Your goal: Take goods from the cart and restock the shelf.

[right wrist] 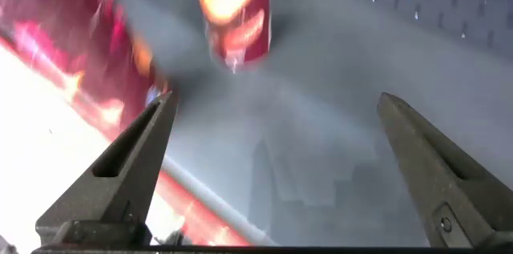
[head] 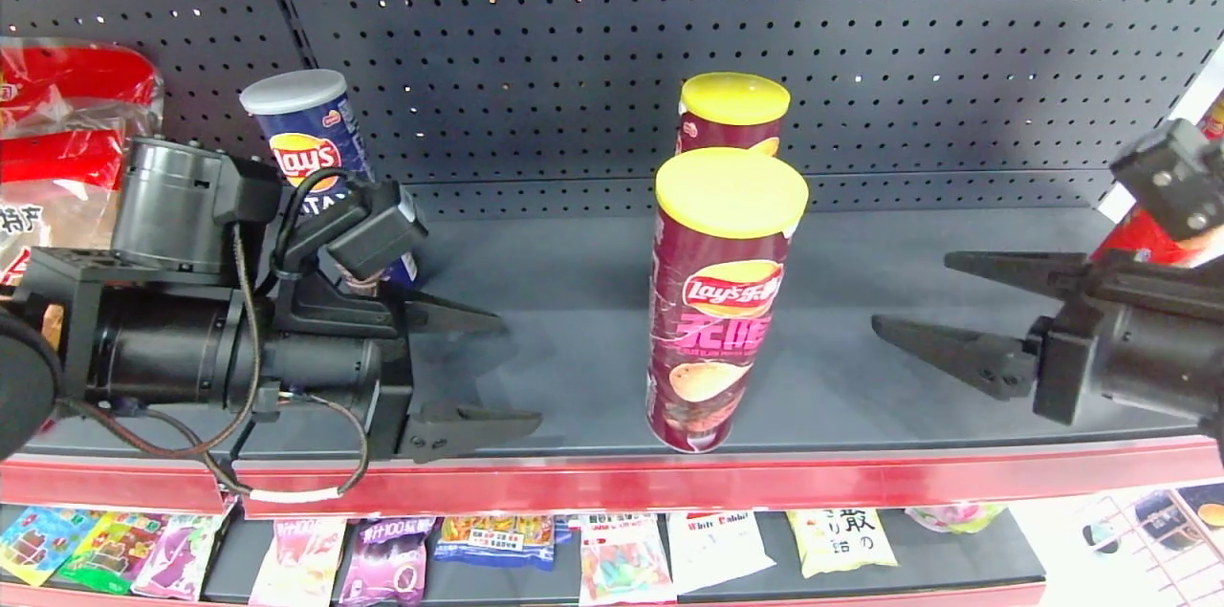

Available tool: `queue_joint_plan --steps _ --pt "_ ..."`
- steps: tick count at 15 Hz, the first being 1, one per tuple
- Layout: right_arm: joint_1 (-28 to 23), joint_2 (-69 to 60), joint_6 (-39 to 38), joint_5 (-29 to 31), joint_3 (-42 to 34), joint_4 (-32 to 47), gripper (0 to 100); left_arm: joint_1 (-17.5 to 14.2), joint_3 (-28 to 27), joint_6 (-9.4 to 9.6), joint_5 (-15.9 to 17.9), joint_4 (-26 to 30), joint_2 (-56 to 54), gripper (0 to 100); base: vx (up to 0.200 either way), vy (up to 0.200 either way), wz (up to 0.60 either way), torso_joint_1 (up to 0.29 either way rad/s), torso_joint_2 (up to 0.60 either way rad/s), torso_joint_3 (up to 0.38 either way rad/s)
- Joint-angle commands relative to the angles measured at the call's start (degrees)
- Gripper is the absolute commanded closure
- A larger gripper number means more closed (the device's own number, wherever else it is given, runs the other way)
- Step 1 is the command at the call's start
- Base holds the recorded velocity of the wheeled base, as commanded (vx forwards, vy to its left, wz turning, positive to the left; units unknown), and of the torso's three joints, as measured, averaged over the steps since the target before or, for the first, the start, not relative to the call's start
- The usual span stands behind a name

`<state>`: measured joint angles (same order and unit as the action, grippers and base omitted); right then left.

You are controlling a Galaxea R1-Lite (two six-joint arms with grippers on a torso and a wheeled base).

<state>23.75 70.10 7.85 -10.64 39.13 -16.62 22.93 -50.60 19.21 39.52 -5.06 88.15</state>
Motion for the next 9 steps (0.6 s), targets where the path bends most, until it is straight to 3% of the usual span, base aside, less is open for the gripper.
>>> queue_joint_plan --steps 1,9 --pt "-0.4 -8.1 0.0 1.5 -5.6 0.0 0 1.8 -0.9 0.04 -2.0 0.0 2.6 0 0.000 0.000 0.00 0.000 0.00 0.000" --pt "-1.7 -9.8 -0.1 4.0 -6.5 -0.1 0 6.2 -7.1 0.04 -4.9 0.0 10.1 0 0.000 0.000 0.00 0.000 0.00 0.000"
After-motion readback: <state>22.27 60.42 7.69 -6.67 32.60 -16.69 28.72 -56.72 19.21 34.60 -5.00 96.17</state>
